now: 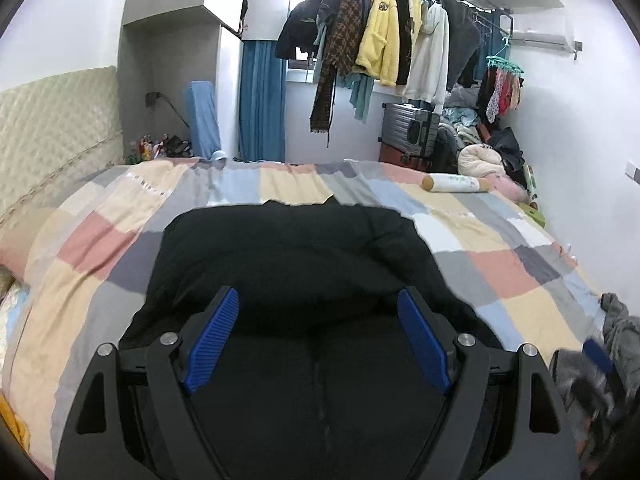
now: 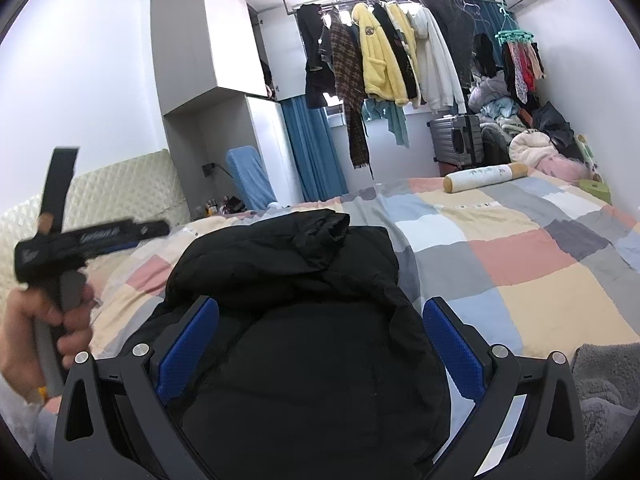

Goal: Fold large clothes
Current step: 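Release the sleeve onto the jacket and open the left tool, then grasp the jacket hem with the right tool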

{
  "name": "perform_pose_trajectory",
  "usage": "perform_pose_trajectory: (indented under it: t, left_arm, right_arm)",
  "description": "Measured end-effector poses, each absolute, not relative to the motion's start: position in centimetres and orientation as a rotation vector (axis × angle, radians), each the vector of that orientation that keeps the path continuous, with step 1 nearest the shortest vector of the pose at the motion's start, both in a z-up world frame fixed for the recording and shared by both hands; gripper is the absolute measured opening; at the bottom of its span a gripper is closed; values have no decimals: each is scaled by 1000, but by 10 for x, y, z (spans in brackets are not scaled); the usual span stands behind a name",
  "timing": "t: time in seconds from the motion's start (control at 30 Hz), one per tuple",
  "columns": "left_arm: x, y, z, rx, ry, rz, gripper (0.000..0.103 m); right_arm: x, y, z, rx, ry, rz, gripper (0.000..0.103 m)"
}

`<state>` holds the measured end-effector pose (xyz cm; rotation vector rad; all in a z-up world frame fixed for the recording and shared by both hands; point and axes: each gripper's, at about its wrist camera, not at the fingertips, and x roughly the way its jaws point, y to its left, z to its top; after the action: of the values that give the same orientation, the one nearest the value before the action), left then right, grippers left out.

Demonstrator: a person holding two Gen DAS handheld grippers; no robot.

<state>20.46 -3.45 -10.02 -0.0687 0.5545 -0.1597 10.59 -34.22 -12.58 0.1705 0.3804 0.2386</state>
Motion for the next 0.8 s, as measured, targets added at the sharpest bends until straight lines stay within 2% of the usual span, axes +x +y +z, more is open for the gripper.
perform_pose_trajectory:
  t: [0.43,0.6,0.8]
  left_arm:
    - [166,6,-142,-123,560,-156,82]
    - [169,13,-156,-124,587,-166,82]
    - [174,22,-170,-144,606,-167,82]
  right_arm:
    - [121,-323,-124,139,418,236,103]
    - [149,-317,-111,165,420,265,103]
    - [226,-306,-112,132,463,272,103]
